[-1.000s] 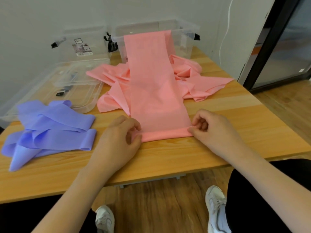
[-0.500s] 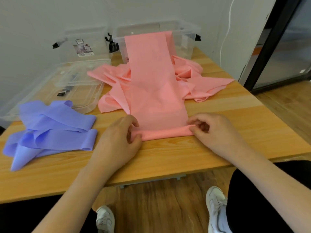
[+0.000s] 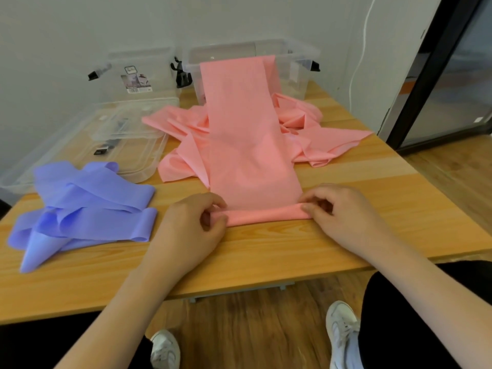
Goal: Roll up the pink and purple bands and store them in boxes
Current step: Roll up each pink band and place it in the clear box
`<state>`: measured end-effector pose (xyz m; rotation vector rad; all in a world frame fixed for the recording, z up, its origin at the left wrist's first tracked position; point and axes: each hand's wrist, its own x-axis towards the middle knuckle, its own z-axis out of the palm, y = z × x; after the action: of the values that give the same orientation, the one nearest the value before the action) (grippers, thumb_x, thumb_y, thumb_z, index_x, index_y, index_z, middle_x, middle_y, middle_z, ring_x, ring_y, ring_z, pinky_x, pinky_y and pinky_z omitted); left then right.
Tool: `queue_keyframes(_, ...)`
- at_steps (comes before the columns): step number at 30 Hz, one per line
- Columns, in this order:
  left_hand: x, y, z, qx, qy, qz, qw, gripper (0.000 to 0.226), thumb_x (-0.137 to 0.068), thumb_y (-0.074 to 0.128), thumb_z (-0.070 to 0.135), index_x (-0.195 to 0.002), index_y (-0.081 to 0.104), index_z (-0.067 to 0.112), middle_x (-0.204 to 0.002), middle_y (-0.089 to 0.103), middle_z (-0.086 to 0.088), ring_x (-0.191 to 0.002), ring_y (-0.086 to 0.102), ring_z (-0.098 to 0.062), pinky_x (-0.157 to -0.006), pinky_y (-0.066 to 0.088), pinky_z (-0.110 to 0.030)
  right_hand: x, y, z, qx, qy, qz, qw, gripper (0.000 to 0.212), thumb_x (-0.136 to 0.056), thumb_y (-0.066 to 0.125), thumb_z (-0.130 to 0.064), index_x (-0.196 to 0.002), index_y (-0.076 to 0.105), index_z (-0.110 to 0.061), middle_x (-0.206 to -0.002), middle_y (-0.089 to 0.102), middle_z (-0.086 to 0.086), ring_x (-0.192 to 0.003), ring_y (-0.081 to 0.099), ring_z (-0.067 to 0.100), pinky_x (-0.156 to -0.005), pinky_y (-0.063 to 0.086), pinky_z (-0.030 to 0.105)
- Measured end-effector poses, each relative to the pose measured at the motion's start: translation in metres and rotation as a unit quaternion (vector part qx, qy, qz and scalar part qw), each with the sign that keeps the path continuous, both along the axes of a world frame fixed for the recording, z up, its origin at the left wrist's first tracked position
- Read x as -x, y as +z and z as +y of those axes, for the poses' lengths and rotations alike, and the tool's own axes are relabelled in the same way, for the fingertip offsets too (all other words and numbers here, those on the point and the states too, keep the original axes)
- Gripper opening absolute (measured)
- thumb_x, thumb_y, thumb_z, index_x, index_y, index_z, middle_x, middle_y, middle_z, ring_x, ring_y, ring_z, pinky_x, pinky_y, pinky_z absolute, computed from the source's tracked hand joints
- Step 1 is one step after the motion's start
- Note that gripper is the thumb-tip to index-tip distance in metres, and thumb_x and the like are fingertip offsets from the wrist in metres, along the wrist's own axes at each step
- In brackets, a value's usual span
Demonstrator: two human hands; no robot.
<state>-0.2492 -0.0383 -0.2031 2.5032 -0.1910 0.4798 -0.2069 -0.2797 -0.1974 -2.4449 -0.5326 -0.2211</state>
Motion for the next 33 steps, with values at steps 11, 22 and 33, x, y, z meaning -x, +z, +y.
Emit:
queue_keyframes(11, 0.0, 0.004, 0.004, -0.033, -0.046, 0.015, 0.998, 0.015, -0.074, 0.062, 0.02, -0.084, 0.071, 0.015, -0.075, 0.061, 0.011, -0.077, 0.05, 0.002, -0.069, 0.034, -0.001, -0.002, 0.003, -0.008, 0.031, 0.048, -0.012, 0.998, 0.013, -0.081, 0.067, -0.017, -0.094, 0.071, -0.018, -0.086, 0.055, -0.017, -0.083, 0.051, 0.002, -0.077, 0.034, 0.004)
queue_keyframes(22, 0.001, 0.002, 0.003, -0.01, -0.041, 0.003, 0.999, 0.015, -0.072, 0.067, 0.022, -0.085, 0.061, 0.028, -0.084, 0.054, 0.012, -0.073, 0.051, -0.003, -0.064, 0.038, -0.007, -0.001, 0.002, -0.005, -0.013, 0.019, -0.003, 1.0, 0.01, -0.078, 0.07, -0.022, -0.078, 0.061, -0.025, -0.078, 0.054, -0.017, -0.077, 0.051, -0.003, -0.068, 0.036, 0.004)
queue_keyframes(33, 0.001, 0.001, 0.001, 0.025, -0.013, 0.01, 1.0, 0.025, -0.083, 0.064, 0.009, -0.095, 0.057, 0.03, -0.082, 0.059, 0.013, -0.081, 0.052, 0.002, -0.066, 0.036, -0.001, 0.001, 0.004, -0.004, -0.022, 0.015, 0.011, 1.0, 0.021, -0.084, 0.062, -0.011, -0.096, 0.056, -0.027, -0.076, 0.055, -0.015, -0.078, 0.05, -0.003, -0.066, 0.036, 0.004)
